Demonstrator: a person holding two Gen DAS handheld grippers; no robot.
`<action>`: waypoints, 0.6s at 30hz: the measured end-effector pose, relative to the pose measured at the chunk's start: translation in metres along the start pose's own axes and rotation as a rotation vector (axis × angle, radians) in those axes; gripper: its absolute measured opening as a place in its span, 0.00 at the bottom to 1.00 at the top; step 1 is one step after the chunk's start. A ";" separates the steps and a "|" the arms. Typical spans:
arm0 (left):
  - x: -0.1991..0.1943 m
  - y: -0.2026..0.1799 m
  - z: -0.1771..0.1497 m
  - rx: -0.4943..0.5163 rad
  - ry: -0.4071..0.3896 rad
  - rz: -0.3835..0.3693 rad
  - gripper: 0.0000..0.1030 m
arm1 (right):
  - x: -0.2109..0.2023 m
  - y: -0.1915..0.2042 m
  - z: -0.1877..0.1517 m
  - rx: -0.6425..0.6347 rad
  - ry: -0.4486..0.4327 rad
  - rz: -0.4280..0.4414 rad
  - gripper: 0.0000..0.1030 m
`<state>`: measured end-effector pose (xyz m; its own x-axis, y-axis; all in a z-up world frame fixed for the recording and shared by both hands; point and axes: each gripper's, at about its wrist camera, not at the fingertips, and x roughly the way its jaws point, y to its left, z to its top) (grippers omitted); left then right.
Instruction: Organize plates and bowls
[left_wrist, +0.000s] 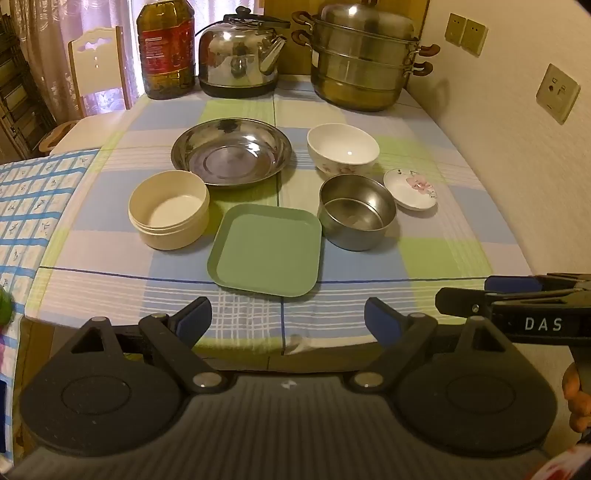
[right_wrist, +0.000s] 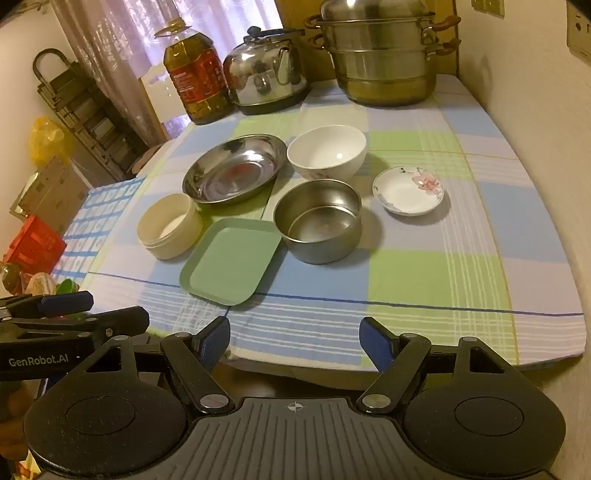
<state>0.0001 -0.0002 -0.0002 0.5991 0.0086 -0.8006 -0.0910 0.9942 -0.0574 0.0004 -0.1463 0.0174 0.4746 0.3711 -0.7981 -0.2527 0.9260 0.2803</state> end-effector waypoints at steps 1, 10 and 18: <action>0.000 0.000 0.000 0.000 -0.001 0.000 0.86 | 0.000 0.000 0.000 0.003 0.002 0.003 0.75; 0.000 -0.002 -0.001 -0.006 0.003 0.000 0.86 | 0.000 -0.002 0.001 0.003 0.005 0.009 0.75; 0.000 0.001 0.000 -0.005 0.004 -0.003 0.86 | -0.002 -0.004 0.003 0.005 0.005 0.008 0.75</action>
<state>0.0004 0.0003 -0.0003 0.5961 0.0047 -0.8029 -0.0929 0.9937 -0.0631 0.0030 -0.1506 0.0199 0.4683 0.3787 -0.7983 -0.2526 0.9232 0.2897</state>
